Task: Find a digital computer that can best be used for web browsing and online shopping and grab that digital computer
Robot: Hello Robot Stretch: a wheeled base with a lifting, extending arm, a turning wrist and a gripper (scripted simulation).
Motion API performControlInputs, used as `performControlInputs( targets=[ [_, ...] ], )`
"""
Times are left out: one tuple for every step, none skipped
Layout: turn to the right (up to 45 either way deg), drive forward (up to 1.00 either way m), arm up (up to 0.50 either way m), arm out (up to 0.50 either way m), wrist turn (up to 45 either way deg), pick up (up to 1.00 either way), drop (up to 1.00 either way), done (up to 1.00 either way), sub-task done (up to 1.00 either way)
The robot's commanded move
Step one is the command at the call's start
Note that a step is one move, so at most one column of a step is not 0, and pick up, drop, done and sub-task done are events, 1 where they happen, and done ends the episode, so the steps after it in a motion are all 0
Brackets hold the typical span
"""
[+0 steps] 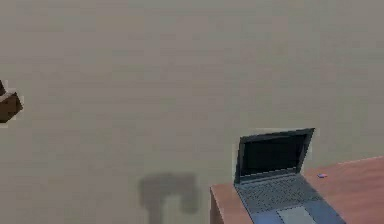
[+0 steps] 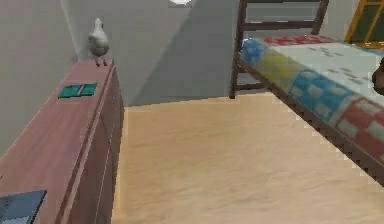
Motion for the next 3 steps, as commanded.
performControlInputs(
  targets=[
    [-45.0,0.00,0.00,0.00,0.0,0.00,0.00,0.00,0.00],
    [-12.0,0.00,0.00,0.00,0.0,0.00,0.00,0.00,0.00],
    [0.0,0.00,0.50,0.00,0.0,0.00,0.00,0.00,0.00]
  ],
)
